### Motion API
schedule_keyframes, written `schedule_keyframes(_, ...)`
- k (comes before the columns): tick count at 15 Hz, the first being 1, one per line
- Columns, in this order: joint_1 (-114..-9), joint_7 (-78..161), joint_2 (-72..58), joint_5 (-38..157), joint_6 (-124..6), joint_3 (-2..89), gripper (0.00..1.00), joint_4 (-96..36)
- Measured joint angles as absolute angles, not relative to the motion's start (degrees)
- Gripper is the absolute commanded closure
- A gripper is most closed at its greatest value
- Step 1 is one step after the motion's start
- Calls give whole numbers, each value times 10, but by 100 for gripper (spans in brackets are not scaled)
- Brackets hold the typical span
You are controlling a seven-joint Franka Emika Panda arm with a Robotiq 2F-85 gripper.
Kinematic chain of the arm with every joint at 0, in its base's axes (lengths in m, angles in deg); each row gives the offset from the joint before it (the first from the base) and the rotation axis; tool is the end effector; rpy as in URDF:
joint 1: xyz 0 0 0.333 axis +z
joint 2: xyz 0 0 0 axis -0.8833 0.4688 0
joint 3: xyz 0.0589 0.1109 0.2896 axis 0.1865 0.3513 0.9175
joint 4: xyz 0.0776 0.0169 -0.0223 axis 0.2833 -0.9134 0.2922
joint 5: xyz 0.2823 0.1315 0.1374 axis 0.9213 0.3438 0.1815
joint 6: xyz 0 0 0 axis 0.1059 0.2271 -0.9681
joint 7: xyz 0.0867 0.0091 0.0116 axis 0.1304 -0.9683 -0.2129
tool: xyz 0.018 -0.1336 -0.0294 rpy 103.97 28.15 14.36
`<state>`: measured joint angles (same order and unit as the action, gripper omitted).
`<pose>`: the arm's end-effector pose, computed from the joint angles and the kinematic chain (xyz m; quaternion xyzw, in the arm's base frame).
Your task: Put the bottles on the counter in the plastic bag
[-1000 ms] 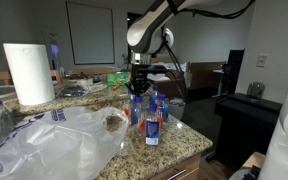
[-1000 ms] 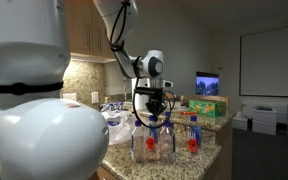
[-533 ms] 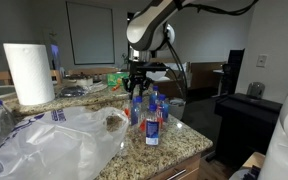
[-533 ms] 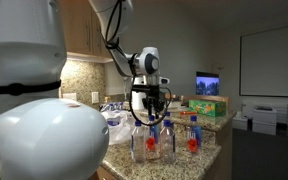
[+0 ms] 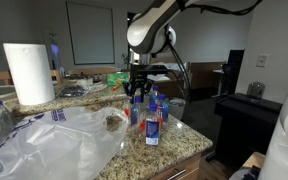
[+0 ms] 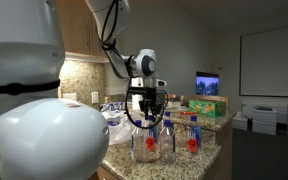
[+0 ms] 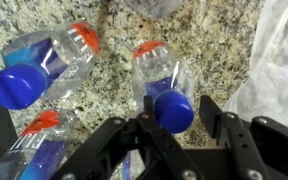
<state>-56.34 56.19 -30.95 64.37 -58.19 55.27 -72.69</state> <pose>0.4402 0.1090 0.3902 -0.9969 0.0612 -0.0470 0.0168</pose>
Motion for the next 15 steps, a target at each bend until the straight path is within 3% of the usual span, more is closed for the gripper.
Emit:
schedule_keyframes(2,-563,562,-310,644,-582,552,90,-728)
schedule_keyframes(11,-567,551,-338,649,-584,535,90,-729)
schedule_keyframes(15,-561,429,-381,752,-585,488,90,-730)
